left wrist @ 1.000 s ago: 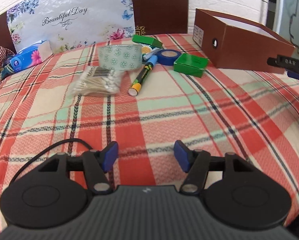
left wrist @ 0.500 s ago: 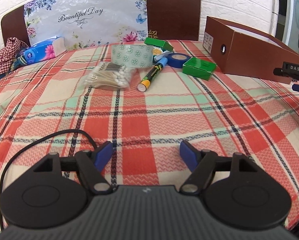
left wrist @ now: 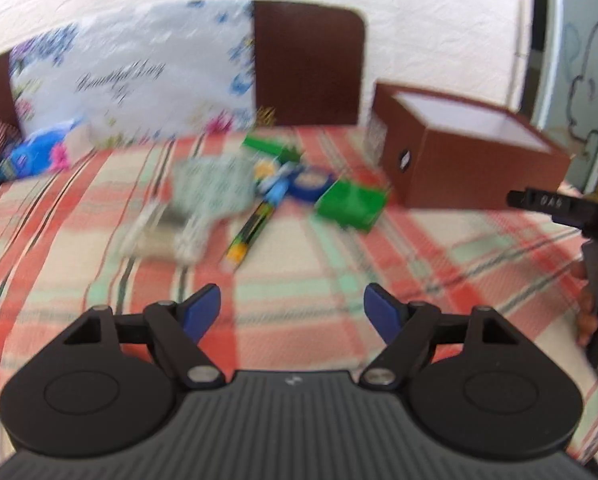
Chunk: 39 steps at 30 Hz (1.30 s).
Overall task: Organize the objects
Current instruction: 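Withdraw the left gripper from the box toward the cotton swab bag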
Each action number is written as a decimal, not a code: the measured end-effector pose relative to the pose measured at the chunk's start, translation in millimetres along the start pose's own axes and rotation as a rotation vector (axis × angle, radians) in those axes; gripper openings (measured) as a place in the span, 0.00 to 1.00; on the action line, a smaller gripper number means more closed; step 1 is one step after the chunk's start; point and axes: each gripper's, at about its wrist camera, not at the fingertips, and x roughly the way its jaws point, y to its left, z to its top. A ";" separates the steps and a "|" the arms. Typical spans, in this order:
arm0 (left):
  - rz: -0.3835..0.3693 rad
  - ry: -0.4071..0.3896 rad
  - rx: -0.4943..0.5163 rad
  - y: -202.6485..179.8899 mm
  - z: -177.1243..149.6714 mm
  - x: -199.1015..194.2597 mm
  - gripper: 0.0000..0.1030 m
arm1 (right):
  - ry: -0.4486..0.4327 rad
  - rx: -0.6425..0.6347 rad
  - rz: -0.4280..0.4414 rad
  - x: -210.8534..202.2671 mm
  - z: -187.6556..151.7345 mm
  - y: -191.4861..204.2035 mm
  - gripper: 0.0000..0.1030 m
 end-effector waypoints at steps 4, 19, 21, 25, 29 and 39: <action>-0.030 -0.046 0.038 -4.6 18.9 -2.5 0.78 | -0.147 -0.093 0.034 -27.1 19.1 17.3 0.87; 0.275 -0.053 -0.219 132.9 14.0 -3.1 0.78 | -0.283 -0.171 0.518 -57.0 36.8 134.8 0.99; 0.327 -0.053 -0.243 152.7 8.9 -3.0 0.78 | -0.295 -0.170 0.558 -61.0 29.7 148.1 0.99; 0.415 -0.009 -0.311 189.7 -8.8 6.7 0.79 | -0.176 -0.258 0.624 -58.1 21.8 176.5 0.99; 0.449 0.044 -0.369 213.3 -33.6 18.2 0.79 | -0.121 -0.361 0.630 -58.4 3.3 195.4 0.99; 0.392 -0.011 -0.375 212.2 -39.4 17.4 0.86 | 0.007 -0.430 0.648 -44.8 -19.5 227.9 0.94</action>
